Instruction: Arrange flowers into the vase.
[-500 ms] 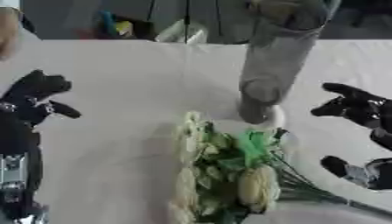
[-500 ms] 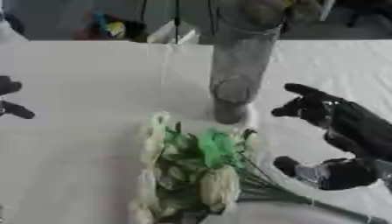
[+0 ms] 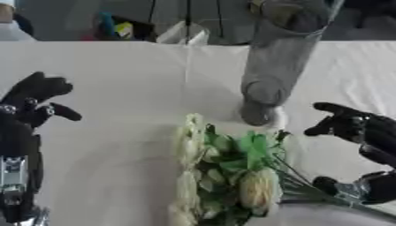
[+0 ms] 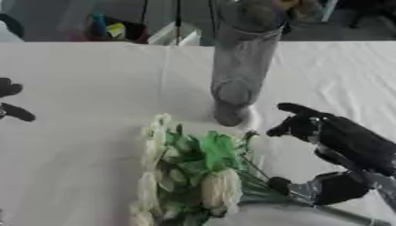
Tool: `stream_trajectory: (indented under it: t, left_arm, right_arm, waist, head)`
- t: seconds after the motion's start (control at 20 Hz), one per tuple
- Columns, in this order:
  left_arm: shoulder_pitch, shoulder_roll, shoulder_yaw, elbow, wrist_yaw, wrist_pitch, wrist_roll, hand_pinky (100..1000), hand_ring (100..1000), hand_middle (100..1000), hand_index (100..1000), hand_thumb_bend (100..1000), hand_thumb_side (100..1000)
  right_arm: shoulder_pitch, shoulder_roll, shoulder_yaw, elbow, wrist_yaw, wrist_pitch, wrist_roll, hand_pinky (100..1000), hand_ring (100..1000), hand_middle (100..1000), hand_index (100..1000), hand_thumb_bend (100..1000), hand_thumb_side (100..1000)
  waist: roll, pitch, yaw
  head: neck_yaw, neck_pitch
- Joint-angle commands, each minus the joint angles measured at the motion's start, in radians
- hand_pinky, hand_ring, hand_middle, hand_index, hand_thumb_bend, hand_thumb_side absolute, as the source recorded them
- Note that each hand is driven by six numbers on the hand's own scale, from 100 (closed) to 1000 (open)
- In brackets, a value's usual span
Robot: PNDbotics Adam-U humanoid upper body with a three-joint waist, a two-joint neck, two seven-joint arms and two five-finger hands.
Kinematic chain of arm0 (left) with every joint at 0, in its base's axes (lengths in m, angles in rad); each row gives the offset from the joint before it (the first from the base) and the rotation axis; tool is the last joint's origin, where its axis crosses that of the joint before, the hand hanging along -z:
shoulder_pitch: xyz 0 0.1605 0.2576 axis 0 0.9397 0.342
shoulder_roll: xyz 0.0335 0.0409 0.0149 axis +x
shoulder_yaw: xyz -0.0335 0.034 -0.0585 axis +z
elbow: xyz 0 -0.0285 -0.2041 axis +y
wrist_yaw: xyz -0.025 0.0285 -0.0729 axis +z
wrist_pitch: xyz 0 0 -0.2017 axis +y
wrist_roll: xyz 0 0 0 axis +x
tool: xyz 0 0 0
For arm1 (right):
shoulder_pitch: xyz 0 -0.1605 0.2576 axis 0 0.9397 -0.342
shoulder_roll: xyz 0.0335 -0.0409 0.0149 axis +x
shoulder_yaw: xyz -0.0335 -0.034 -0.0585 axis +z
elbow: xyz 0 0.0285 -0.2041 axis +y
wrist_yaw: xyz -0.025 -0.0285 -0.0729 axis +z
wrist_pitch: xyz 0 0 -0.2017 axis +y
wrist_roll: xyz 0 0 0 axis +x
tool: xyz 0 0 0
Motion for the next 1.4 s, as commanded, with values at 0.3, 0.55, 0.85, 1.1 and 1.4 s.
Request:
stream_trajectory:
  t: [0.3,0.55,0.85,1.1,1.4]
  left_arm:
    - [-0.004,0.019,0.001,-0.019,0.005,-0.001,-0.005,491,755,728,894,135,1000]
    - [-0.005,0.018,0.001,-0.019,0.005,0.001,-0.007,490,756,728,894,135,1000]
    - [-0.006,0.016,0.000,-0.019,0.004,0.002,-0.010,489,756,727,894,133,1000]
    - [-0.007,0.015,-0.002,-0.019,0.003,0.002,-0.013,488,757,726,893,132,1000]
    - [-0.008,0.013,-0.003,-0.019,0.000,0.002,-0.015,487,758,724,891,129,1000]
  right_arm:
    - [0.011,-0.038,0.021,-0.019,0.092,0.001,0.000,688,1000,630,839,481,1000]
    - [0.023,-0.034,0.050,-0.019,0.131,0.001,-0.004,653,870,593,827,494,1000]
    - [0.042,-0.010,0.062,-0.019,0.169,0.027,0.027,572,701,605,851,497,1000]
    - [0.053,0.012,0.072,-0.019,0.189,0.041,0.069,540,589,595,862,502,1000]
    - [0.062,0.033,0.077,-0.019,0.224,0.059,0.086,543,535,606,860,476,1000]
  waist:
    - [-0.008,-0.034,-0.004]
    - [-0.010,-0.031,-0.002]
    - [-0.011,-0.026,-0.003]
    - [-0.010,-0.022,-0.001]
    - [-0.010,-0.016,0.004]
  head:
    - [0.001,-0.010]
    - [0.000,-0.013]
    - [-0.003,-0.016]
    - [-0.008,-0.016]
    - [-0.011,-0.018]
